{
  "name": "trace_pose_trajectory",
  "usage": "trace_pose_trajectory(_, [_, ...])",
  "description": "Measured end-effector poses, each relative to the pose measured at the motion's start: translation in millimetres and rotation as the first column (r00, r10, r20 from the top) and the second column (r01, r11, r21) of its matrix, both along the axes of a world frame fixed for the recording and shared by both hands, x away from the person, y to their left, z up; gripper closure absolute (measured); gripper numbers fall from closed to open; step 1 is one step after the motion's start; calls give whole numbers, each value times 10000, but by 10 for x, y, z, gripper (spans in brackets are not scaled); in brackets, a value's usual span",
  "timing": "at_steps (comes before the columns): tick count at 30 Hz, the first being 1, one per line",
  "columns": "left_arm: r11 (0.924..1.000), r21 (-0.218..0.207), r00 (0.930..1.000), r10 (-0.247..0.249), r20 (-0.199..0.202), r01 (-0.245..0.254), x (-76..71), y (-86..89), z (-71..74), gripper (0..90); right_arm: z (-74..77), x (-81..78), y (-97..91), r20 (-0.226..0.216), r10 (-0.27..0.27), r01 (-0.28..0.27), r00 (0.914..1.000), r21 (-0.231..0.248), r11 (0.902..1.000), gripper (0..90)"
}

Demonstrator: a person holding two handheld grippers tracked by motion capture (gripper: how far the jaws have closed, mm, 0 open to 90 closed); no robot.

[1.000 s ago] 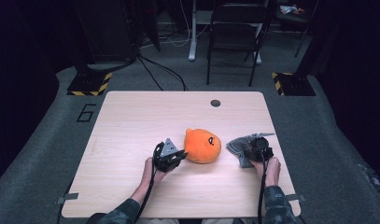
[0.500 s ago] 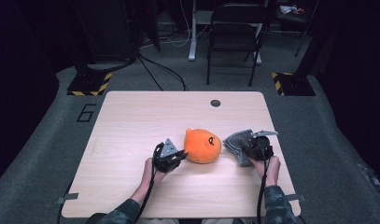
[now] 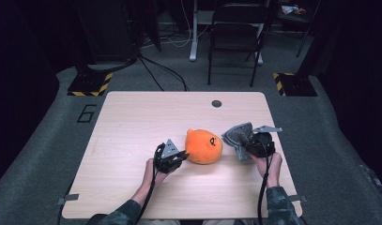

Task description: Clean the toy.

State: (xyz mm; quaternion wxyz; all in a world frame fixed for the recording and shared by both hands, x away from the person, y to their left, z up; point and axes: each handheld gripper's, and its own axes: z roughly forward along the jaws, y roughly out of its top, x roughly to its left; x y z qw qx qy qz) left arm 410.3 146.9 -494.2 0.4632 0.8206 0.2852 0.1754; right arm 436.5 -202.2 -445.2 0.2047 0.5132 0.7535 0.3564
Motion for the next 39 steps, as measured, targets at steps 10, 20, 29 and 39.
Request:
trace_pose_trajectory(10, [10000, -20, 10000, 4, 11, -4, -4, -3, 0, 822, 202, -36, 53, 501, 38, -49, 9987, 217, 9998, 760])
trace_pose_trajectory(20, [10000, -69, 10000, -18, 46, 19, -8, -8, 2, 823, 398, -48, 327, 851, 812, -833, 9931, 213, 9963, 758])
trace_pose_trajectory(29, [9999, -114, 9999, -59, 102, 60, -18, -17, 5, 822, 440, -43, 665, 788, 1653, -1670, 9831, 158, 9858, 756])
trace_pose_trajectory(39, [9999, -135, 9999, -58, 147, 60, -20, -19, 7, 822, 419, -28, 1066, 712, 2599, -2595, 9630, -151, 9656, 751])
